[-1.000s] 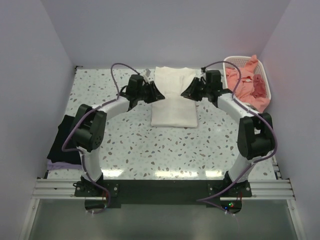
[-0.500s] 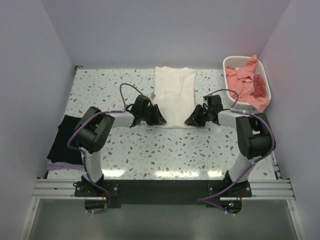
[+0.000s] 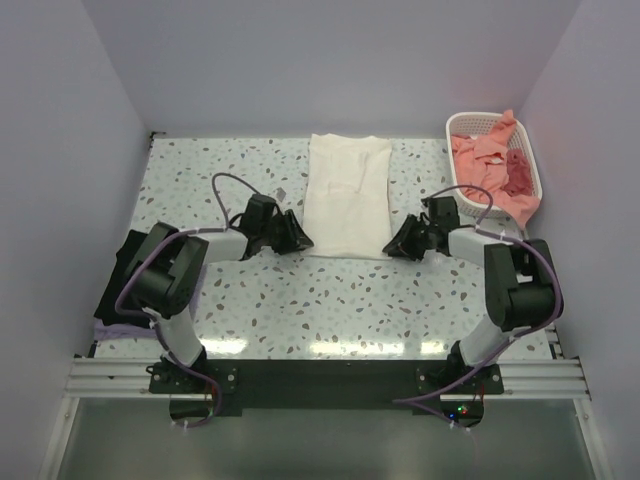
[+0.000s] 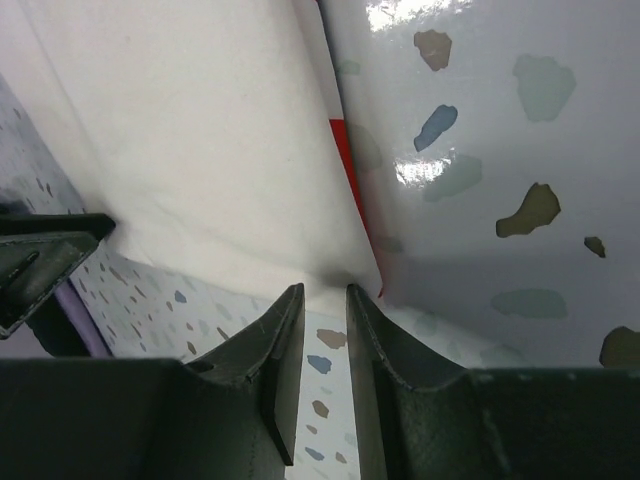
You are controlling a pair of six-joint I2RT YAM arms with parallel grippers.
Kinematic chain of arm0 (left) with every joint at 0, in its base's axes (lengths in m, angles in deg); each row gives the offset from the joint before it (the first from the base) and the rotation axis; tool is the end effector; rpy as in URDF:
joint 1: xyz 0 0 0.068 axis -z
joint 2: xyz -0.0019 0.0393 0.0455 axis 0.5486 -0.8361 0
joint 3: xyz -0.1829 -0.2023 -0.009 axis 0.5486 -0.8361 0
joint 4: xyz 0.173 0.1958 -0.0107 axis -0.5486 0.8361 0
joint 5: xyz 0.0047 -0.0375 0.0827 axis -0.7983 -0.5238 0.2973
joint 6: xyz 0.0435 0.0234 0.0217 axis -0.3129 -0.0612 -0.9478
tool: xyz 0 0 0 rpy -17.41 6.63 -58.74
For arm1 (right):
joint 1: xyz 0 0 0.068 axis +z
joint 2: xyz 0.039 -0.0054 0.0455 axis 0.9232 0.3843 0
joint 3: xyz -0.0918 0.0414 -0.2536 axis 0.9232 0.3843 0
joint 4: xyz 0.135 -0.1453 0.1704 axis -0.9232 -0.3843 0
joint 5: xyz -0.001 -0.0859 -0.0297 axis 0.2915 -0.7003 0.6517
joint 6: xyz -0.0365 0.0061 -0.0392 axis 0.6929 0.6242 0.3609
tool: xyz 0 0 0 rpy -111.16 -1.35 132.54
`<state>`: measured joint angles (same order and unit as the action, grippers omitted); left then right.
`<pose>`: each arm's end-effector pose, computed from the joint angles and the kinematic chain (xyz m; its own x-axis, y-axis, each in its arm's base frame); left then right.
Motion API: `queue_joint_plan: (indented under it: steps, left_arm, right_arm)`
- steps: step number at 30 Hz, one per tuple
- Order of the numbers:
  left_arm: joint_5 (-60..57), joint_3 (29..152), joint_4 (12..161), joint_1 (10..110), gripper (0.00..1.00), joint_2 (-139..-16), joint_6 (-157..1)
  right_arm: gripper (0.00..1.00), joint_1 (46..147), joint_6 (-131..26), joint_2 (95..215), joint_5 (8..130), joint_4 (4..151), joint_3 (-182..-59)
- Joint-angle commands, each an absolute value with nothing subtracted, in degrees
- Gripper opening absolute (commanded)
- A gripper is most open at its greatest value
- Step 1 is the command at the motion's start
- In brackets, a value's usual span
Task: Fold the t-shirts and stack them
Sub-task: Fold the tshirt
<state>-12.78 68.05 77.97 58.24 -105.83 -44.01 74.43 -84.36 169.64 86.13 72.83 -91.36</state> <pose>0.3163 -0.1606 0.1335 -0.8765 -0.3380 -0.3429 -0.0128 0.7283 -0.6851 0.3085 0.0529 0.1418 -0.8515 0.4667 -0.2392 0.2329 0.7452 0.6248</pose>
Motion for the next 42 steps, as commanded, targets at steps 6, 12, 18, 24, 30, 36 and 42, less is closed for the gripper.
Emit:
queue_joint_plan:
  steps: [6, 12, 18, 24, 30, 36, 42]
  left_arm:
    - [-9.00, 65.60, 81.59, 56.91, 0.47, -97.85, -43.88]
    - [-3.71, 61.13, 83.28, 56.56, 0.48, -93.18, -42.04]
    - [-6.78, 59.45, 79.67, 56.91, 0.47, -96.43, -41.60]
    - [-7.58, 59.45, 77.29, 57.44, 0.44, -100.03, -40.90]
    - [-7.14, 60.41, 76.59, 58.32, 0.42, -102.76, -40.46]
    - [-6.88, 60.94, 75.36, 59.11, 0.33, -105.40, -39.58]
    - [-6.44, 61.03, 75.35, 60.34, 0.06, -105.58, -38.70]
  right_arm:
    - [0.33, 73.91, -82.60, 162.79, 83.13, 70.51, -89.58]
    - [0.39, 73.99, -82.60, 158.91, 79.44, 69.62, -87.38]
    - [0.39, 73.91, -83.83, 160.40, 80.40, 73.31, -85.44]
    - [0.39, 73.99, -85.06, 163.48, 80.49, 76.48, -84.22]
    - [0.39, 73.91, -85.76, 165.15, 80.49, 79.19, -82.90]
    - [0.35, 73.99, -86.03, 165.94, 79.78, 80.87, -82.02]
    - [0.19, 73.91, -86.82, 169.02, 82.24, 84.04, -82.45]
